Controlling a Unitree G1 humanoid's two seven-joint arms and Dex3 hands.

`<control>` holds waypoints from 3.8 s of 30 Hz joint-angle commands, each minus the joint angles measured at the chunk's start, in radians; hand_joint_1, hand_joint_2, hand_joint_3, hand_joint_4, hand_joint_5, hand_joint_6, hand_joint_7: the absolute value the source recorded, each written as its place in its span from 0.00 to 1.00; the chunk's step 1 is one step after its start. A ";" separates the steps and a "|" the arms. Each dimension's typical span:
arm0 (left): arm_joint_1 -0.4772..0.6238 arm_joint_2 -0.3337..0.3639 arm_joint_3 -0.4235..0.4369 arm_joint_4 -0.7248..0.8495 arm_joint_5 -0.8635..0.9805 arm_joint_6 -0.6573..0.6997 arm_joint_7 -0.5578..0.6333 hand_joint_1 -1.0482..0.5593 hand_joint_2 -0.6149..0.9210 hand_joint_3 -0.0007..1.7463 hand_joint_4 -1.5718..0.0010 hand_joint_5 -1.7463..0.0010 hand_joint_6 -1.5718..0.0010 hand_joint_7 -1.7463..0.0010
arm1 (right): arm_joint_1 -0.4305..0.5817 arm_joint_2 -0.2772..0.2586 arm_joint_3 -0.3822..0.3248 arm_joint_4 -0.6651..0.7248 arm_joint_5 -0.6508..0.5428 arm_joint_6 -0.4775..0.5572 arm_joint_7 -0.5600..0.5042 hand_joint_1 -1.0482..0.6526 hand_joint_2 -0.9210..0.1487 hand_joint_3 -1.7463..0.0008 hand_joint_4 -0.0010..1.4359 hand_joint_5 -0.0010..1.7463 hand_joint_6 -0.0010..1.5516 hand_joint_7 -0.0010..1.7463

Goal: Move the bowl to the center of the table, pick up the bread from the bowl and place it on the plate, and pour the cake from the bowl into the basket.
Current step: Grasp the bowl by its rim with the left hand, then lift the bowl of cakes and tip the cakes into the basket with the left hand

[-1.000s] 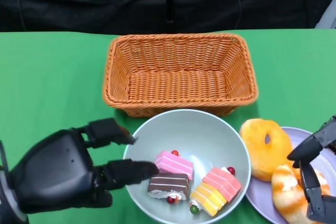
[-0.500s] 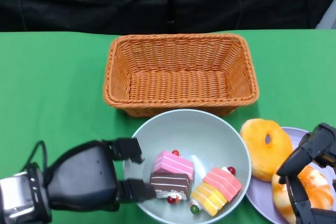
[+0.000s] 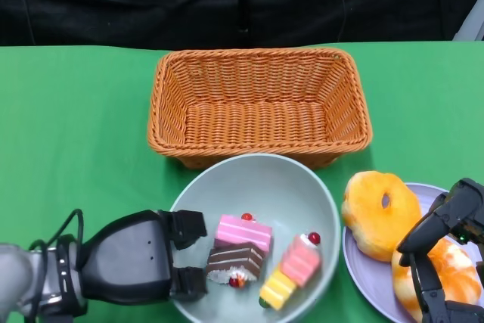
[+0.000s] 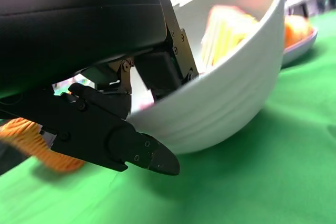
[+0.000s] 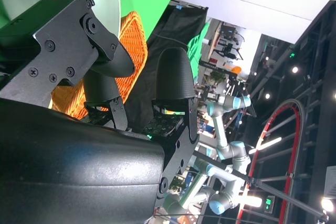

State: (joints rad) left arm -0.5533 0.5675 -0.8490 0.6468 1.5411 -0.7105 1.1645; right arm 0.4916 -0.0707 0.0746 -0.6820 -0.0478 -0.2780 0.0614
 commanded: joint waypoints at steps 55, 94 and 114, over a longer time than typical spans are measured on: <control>0.156 -0.208 0.603 -0.496 -1.481 0.042 -1.255 0.60 0.54 0.97 0.34 0.00 0.46 0.00 | 0.030 0.025 0.058 0.147 0.016 -0.084 0.032 0.69 0.64 0.05 0.48 1.00 0.44 0.89; -0.028 -0.841 1.086 -0.368 -2.067 1.072 -1.126 0.52 0.60 1.00 0.28 0.00 0.41 0.00 | 0.073 0.019 0.084 0.129 0.000 -0.080 0.041 0.65 0.60 0.10 0.48 0.99 0.44 0.88; -0.060 -0.839 1.240 -0.244 -2.237 1.083 -1.079 0.52 0.64 0.95 0.28 0.00 0.44 0.00 | 0.076 0.020 0.086 0.136 -0.015 -0.092 0.036 0.66 0.62 0.08 0.49 0.98 0.45 0.88</control>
State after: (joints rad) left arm -0.5748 -0.2665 0.3760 0.3985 -0.6746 0.3786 0.0904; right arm 0.5638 -0.0411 0.1640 -0.5407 -0.0643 -0.3618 0.1024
